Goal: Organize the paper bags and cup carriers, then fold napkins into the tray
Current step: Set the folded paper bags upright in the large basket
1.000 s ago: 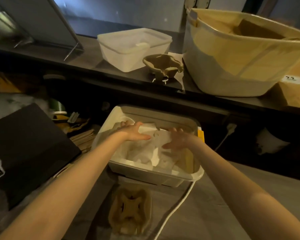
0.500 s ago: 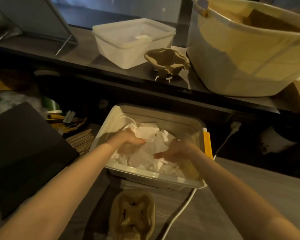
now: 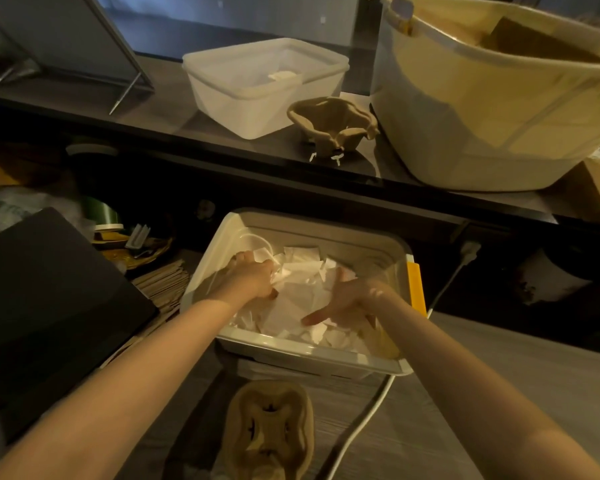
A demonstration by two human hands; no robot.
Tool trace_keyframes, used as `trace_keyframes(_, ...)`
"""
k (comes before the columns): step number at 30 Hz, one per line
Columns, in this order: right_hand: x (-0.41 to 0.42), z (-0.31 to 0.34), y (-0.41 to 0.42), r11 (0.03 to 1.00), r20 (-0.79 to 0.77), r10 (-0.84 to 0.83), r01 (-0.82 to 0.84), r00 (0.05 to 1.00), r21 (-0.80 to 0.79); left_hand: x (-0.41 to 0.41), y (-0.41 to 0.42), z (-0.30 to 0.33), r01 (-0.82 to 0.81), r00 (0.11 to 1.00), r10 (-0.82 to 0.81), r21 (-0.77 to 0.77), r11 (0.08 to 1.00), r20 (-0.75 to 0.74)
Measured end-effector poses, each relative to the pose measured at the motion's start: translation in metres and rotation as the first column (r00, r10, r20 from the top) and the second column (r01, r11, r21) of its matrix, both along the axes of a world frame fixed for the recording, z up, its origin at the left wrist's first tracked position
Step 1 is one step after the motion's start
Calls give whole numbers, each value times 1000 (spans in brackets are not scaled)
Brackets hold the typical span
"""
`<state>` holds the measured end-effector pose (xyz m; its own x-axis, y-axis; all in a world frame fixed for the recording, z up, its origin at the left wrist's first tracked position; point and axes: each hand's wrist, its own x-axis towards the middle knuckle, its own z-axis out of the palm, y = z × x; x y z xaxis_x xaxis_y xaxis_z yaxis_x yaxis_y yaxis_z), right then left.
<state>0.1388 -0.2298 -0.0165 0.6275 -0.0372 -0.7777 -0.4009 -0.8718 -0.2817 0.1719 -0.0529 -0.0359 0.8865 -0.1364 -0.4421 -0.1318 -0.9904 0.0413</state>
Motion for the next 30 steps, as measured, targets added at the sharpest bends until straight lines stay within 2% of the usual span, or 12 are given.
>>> trace_keyframes(2, 0, -8, 9, 1000, -10, -21, 21, 1000, 13, 6, 0, -4, -23, 999, 22, -29, 999, -42)
trace_keyframes(4, 0, -20, 16, 999, 64, -29, 27, 998, 23, 9, 0, -7, -74, 994, 68, -61, 995, -90)
trace_keyframes(7, 1, -39, 20, 998, 177, 48, -40, 983, -50, 11, -2, -7, -209, 971, 190, -129, 969, -146)
trace_keyframes(10, 6, -43, 20, 994, 209, 76, -57, 975, -94, 14, 0, -9, -272, 954, 240, -178, 946, -181)
trace_keyframes(11, 6, -40, 19, 995, 215, 68, -52, 974, -80, 14, 0, -10, -246, 960, 218, -162, 956, -173)
trace_keyframes(15, 8, -39, 14, 1000, 198, 19, -14, 980, -24, 8, -7, -14, -92, 993, 97, 88, 992, -60)
trace_keyframes(18, 7, -40, 15, 997, 165, -49, 58, 985, -46, 9, -10, -12, -52, 997, 58, 108, 993, -56)
trace_keyframes(21, 10, -44, 13, 996, 179, -64, 72, 982, -43, 12, -9, -15, -49, 987, 58, 62, 997, -148)
trace_keyframes(25, 9, -39, 13, 998, 242, -67, 67, 968, 10, 22, -1, -24, -97, 972, 71, -110, 989, -226)
trace_keyframes(28, 12, -46, 13, 987, 252, -156, 141, 955, 79, 22, -2, -20, -223, 941, 152, -217, 950, -302)
trace_keyframes(30, 15, -50, 15, 971, 238, -212, 178, 948, 159, 18, -5, -12, -370, 887, 237, -305, 878, -396)
